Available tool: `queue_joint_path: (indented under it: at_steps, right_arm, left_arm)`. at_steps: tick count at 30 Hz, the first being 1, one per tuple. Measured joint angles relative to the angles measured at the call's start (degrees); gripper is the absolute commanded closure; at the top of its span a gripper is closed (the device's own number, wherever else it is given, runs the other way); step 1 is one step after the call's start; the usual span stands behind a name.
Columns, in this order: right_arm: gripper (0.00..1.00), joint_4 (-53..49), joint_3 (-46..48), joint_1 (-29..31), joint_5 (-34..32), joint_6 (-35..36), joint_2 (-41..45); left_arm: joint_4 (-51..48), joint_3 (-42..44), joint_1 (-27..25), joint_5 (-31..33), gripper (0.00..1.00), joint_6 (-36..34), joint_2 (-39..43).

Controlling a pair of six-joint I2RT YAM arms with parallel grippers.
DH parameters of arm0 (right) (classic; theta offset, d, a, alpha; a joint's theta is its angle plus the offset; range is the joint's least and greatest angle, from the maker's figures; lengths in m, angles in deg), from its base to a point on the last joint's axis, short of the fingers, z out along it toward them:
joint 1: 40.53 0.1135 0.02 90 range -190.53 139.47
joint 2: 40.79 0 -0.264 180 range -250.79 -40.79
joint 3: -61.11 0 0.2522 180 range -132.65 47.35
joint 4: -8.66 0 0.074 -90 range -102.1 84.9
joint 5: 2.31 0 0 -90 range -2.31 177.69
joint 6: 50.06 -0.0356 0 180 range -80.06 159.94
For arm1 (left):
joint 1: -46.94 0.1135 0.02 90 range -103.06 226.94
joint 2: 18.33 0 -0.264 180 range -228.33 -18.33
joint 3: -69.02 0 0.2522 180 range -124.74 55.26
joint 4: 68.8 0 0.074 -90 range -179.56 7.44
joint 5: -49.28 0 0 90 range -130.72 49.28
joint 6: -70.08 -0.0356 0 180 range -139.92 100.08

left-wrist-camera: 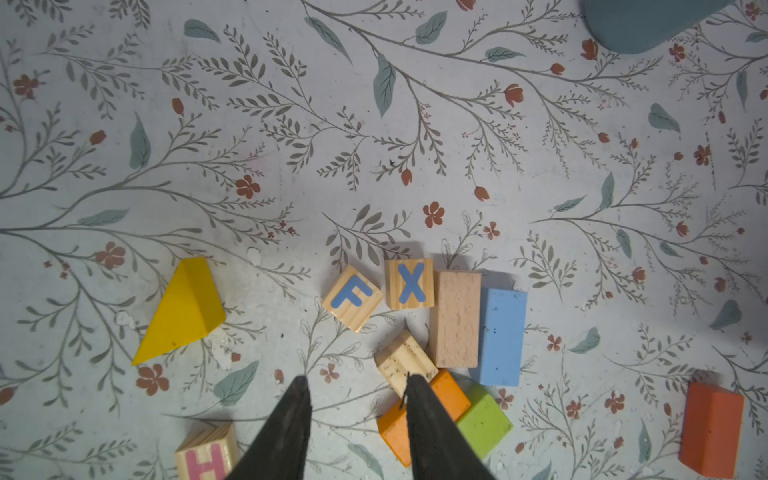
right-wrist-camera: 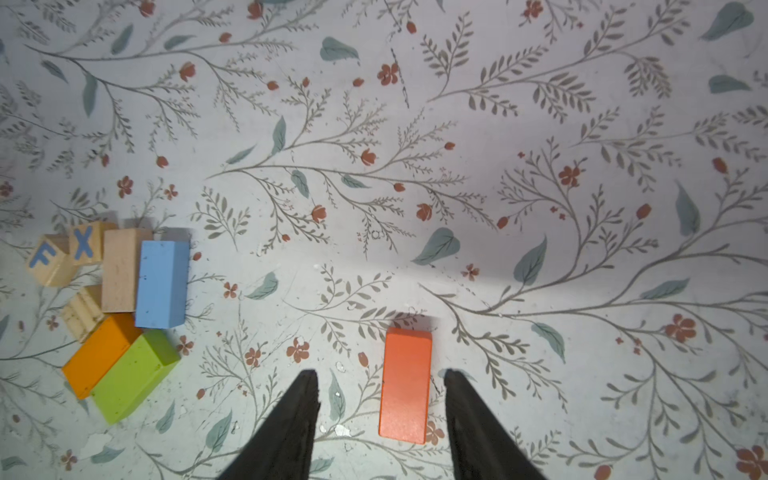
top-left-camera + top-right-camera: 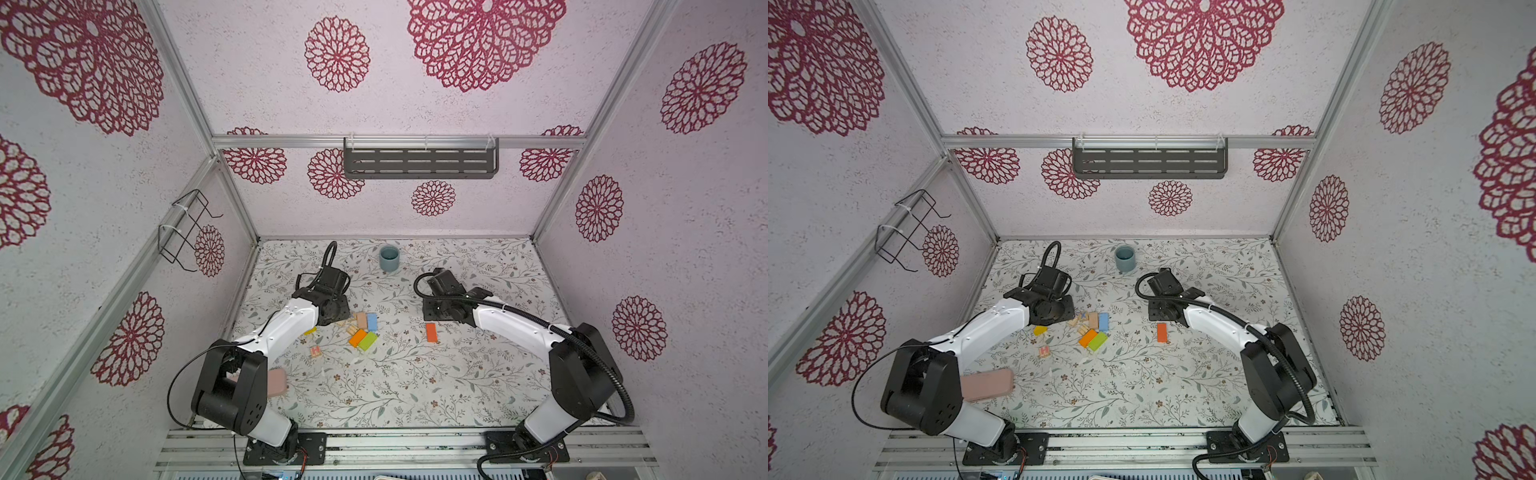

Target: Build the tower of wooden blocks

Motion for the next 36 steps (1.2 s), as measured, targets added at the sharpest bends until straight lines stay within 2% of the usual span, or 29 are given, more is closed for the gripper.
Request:
queue_joint_path:
  at_steps: [8, 16, 27, 33, 36]
  right_arm:
    - [0.44, 3.54, 3.69, -1.42, 3.56, 3.39, 1.77]
    - [0.43, 4.63, 4.39, -1.70, 5.60, 5.16, 1.77]
    - [0.43, 5.20, 4.39, -2.21, 6.03, 5.51, 1.77]
    - [0.43, 5.66, 4.39, -2.27, 6.16, 5.51, 1.75]
    - [0.43, 5.68, 4.39, -2.27, 6.16, 5.51, 1.75]
  left_arm:
    - [4.61, 3.15, 1.01, -2.43, 0.42, -2.40, -4.70]
    - [6.75, 3.17, 1.01, -3.17, 0.39, -4.33, -8.94]
    - [6.62, 0.83, 2.49, -0.39, 0.44, -4.85, -14.10]
    - [6.75, -1.60, 3.06, -0.39, 0.61, -4.92, -15.78]
    - [6.73, -1.81, 3.06, -0.44, 0.64, -5.01, -15.91]
